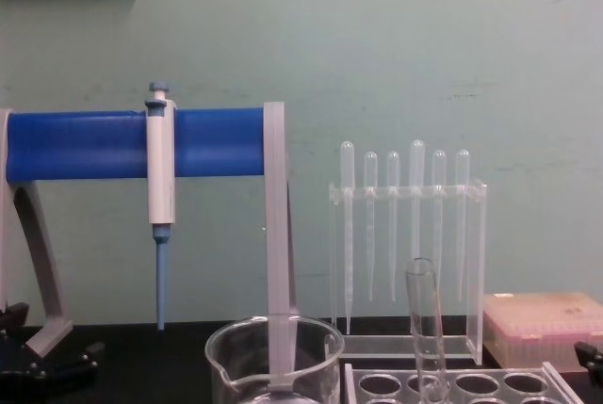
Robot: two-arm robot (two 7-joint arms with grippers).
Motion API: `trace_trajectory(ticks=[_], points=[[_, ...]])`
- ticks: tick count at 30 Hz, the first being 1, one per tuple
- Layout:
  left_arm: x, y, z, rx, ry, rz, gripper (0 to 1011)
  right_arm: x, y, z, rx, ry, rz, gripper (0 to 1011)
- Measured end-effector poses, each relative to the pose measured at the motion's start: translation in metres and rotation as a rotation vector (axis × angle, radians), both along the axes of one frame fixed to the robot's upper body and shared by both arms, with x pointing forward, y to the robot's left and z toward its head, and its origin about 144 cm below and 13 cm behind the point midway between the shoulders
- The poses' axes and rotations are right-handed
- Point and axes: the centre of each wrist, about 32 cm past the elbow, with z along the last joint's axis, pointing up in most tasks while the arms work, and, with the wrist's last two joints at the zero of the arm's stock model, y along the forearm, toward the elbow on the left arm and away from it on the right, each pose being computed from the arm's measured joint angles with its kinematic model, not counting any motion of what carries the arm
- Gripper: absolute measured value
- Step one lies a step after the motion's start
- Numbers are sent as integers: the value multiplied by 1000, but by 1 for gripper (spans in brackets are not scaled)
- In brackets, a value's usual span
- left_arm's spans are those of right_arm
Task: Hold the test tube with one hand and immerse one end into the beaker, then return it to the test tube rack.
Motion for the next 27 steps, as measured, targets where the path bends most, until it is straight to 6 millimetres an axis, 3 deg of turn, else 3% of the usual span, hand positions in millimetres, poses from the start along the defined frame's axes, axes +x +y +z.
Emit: trace_trajectory(ticks=[27], points=[[0, 0, 0, 0, 0, 0, 1000, 0, 0, 0, 0, 0, 0, 1002]])
